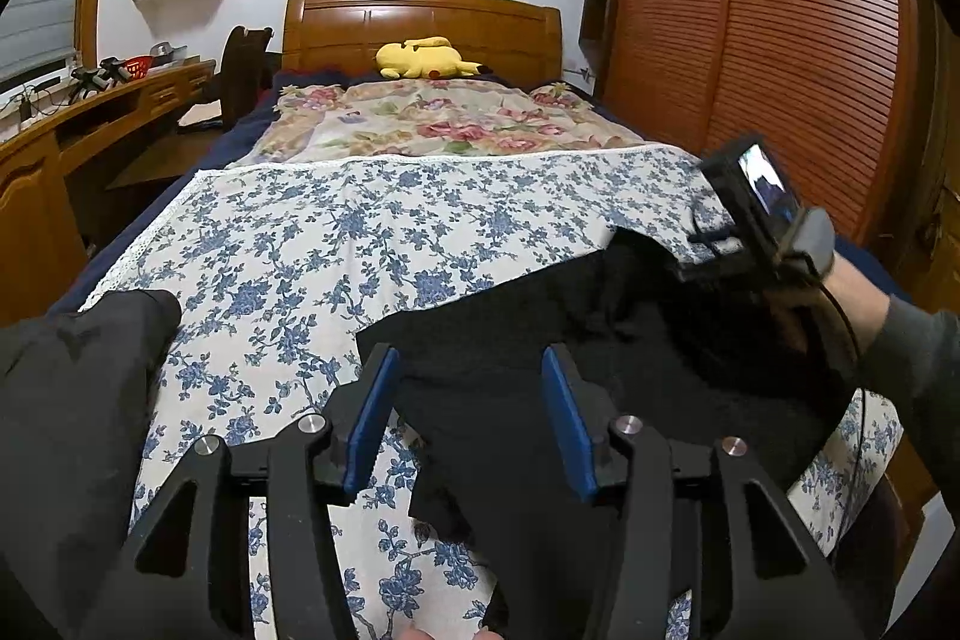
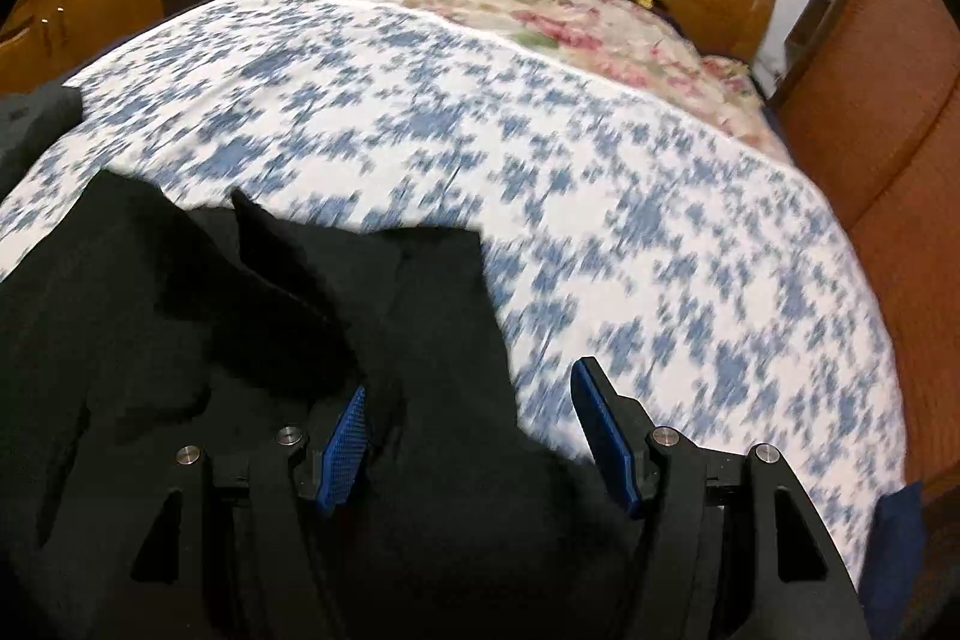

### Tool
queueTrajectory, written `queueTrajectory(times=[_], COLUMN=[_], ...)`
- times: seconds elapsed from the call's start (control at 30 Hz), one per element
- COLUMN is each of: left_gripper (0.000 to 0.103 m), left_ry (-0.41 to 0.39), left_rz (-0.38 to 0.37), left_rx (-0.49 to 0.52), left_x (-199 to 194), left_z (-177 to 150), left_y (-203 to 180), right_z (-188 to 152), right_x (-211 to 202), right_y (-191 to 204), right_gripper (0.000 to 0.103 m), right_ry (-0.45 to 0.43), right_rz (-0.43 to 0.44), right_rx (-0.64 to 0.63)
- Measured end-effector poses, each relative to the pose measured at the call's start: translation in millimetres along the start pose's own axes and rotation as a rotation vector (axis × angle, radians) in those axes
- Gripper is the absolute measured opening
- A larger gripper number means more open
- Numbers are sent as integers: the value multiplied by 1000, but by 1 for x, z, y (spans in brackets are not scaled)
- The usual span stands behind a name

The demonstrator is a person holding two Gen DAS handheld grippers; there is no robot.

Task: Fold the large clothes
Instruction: 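Fold the held hem over the coat body toward the collar with both tools, then release the hem onto the coat and open both tools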

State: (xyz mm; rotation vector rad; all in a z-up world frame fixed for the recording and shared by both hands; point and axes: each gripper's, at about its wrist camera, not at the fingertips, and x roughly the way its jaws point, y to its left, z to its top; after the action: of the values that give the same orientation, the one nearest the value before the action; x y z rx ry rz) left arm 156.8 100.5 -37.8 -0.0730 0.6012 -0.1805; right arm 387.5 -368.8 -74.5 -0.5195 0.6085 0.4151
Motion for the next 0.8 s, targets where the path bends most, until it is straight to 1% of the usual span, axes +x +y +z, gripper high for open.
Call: queueTrajectory(times=[0.03,0.1,0.17,0.3,0.37,0.5,0.6,0.73,0.8], left_gripper=[53,55,59,60,66,69,71,72,72], left_ry=[0,3,3,7,8,7,11,20,24], left_rz=[-2,-4,-7,-8,-9,-17,-23,-30,-36], left_rx=[2,4,7,17,16,16,23,39,48], left_x=[0,1,1,2,3,3,4,7,9], left_z=[0,-1,-1,-2,-1,-2,-4,-7,-9], left_y=[-1,-2,-3,-6,-6,-11,-17,-26,-32], right_z=[6,20,28,33,27,4,-13,-37,-42], right_x=[2,-4,-13,-28,-31,-27,-19,0,9], right_y=[2,1,-1,-8,-12,-26,-50,-77,-94], right_gripper=[67,67,67,67,67,67,67,67,67], right_ry=[-18,-67,-109,-134,-138,-107,-61,9,44], right_rz=[-23,-88,-132,-124,-109,-84,-59,-23,-10], right_rx=[2,21,49,81,80,90,114,183,223])
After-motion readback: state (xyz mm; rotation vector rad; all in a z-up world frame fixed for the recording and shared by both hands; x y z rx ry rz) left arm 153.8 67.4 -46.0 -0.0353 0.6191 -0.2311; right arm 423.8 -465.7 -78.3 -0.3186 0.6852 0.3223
